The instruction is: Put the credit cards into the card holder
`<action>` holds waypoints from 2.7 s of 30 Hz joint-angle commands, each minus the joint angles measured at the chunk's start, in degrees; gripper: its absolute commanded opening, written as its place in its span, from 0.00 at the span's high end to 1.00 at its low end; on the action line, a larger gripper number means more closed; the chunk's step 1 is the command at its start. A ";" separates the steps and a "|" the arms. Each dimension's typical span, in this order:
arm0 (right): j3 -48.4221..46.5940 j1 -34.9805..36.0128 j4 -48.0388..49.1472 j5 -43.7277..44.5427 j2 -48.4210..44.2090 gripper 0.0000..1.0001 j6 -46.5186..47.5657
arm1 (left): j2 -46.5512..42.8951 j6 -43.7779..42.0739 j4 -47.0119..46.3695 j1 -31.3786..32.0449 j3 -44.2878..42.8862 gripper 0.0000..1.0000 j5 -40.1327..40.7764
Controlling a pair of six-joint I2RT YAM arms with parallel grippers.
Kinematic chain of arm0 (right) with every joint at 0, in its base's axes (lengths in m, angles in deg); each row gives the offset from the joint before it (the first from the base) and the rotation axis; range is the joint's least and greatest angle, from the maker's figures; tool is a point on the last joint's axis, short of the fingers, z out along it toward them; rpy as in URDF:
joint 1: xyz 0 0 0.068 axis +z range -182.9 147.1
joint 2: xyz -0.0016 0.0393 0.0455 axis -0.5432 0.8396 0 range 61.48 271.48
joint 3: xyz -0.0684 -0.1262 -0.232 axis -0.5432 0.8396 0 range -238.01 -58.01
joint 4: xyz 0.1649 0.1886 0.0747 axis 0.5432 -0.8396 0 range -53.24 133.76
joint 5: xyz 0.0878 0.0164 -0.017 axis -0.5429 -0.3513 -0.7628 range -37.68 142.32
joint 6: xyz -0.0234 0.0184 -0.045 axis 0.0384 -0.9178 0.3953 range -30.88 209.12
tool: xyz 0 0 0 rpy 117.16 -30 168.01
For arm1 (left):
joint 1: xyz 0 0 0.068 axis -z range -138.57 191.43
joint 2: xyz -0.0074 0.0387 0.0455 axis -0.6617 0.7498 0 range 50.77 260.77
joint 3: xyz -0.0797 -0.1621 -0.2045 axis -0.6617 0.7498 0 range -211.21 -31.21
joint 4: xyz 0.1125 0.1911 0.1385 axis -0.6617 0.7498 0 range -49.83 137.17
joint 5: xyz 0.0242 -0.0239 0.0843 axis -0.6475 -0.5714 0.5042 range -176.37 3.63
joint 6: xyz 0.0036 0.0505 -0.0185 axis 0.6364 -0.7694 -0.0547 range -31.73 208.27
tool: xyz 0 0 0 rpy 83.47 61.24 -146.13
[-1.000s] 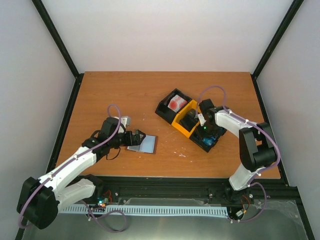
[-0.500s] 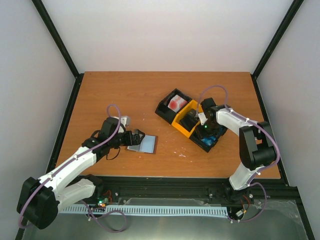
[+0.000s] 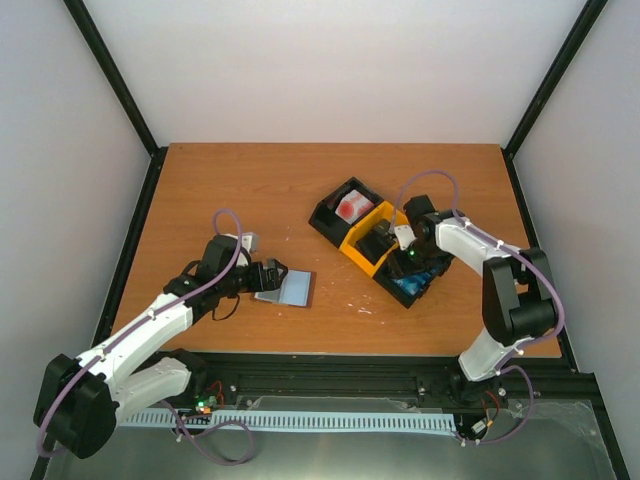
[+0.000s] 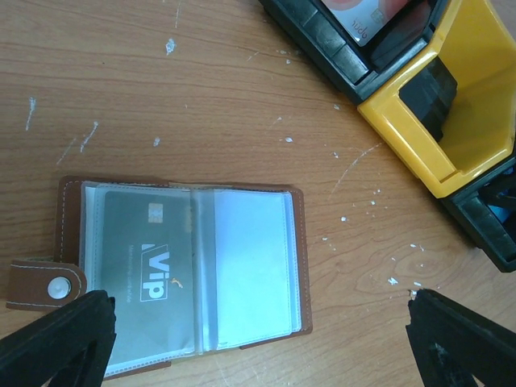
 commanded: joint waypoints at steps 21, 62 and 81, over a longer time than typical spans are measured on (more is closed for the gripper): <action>-3.03 2.24 -7.64 -4.04 -2.31 0.66 -0.66 | -0.37 0.24 1.05 -0.55 -2.24 0.00 2.63; -11.17 7.80 -14.85 5.69 5.95 0.88 2.52 | -0.24 0.50 1.61 -0.64 -2.32 0.00 4.46; -9.02 7.76 -11.12 7.88 -3.48 0.97 -6.05 | -3.09 -0.05 -0.88 -0.64 -1.16 0.00 1.53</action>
